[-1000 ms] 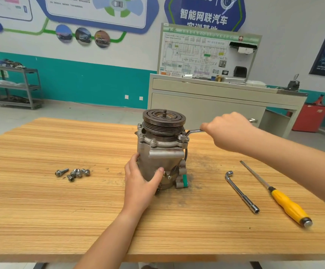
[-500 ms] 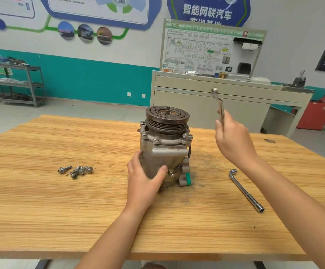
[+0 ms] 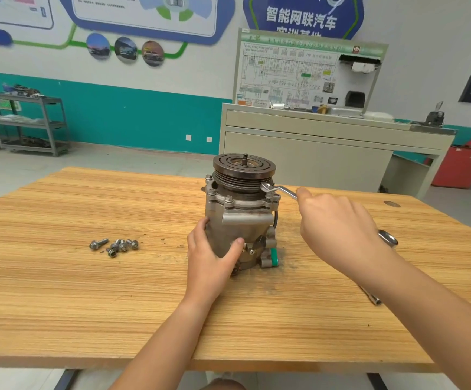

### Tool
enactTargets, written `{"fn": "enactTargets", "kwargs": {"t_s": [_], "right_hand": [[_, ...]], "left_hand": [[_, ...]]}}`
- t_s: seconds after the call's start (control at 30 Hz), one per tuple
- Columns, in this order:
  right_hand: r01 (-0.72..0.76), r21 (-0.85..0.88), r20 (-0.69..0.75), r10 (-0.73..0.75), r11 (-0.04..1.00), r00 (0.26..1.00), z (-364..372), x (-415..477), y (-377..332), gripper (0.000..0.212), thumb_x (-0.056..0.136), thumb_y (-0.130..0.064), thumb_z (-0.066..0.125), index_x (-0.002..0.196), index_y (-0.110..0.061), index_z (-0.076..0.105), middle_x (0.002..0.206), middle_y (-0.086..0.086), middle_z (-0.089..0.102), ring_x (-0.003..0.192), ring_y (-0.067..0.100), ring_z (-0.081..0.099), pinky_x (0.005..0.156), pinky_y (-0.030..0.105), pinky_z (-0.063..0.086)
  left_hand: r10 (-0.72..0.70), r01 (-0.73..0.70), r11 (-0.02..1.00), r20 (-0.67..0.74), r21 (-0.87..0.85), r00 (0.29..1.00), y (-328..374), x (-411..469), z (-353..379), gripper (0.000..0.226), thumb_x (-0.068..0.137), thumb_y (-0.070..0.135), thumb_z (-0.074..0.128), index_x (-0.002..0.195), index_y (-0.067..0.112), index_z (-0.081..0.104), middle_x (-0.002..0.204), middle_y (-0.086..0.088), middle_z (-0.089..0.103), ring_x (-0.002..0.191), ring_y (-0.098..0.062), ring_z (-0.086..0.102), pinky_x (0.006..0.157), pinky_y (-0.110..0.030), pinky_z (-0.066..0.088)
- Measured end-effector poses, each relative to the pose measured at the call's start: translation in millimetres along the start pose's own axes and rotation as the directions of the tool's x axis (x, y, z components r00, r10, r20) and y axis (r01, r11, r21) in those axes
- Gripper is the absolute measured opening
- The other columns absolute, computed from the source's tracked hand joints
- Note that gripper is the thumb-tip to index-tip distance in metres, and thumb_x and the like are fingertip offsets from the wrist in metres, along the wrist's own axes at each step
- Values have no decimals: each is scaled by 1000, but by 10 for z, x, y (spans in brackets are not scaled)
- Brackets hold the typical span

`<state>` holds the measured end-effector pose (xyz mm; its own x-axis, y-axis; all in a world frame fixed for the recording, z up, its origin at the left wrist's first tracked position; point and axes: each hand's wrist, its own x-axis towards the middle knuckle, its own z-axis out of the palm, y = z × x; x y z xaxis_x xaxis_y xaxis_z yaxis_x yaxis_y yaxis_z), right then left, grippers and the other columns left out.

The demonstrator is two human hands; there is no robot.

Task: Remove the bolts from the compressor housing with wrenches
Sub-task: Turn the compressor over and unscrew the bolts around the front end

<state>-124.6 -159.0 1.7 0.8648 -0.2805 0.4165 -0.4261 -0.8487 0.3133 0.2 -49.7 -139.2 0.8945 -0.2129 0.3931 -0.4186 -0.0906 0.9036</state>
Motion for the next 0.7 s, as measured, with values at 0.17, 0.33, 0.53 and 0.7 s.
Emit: {"fn": "enactTargets", "kwargs": {"t_s": [0.17,0.33,0.53,0.7], "right_hand": [[14,-47,23,-13,999,1000,-29,17,28,33,85,2,41,115,-10,45,63,-2,33,66,23,44,48,29,28],[113,-125,108,-99,986,989,-99,43,-95,41,86,4,42,127,1,37,90,6,58,89,28,62,46,26,30],[136,-148,170,-111,980,979,-267,57,-142,27,86,2,47,109,-10,53,62,-2,29,72,21,43,52,27,37],[151,-167,177,-121,974,977,-287,49,-148,25,85,4,48,105,-9,55,66,-1,40,72,22,47,52,27,36]], "left_hand": [[-3,3,1000,4,-9,1000,-9,2,3,80,77,39,70,142,24,27,128,14,28,119,-5,35,97,-25,34],[-3,3,1000,-7,-12,1000,-14,0,14,79,76,39,71,141,24,29,131,11,31,119,-6,36,93,-23,31],[-10,10,1000,-1,-16,1000,-23,0,13,81,74,41,70,142,24,29,139,3,32,125,-11,37,96,-24,32],[-15,15,1000,-1,-6,1000,-27,3,13,80,75,40,70,141,24,29,139,3,32,125,-11,37,96,-25,32]]}}
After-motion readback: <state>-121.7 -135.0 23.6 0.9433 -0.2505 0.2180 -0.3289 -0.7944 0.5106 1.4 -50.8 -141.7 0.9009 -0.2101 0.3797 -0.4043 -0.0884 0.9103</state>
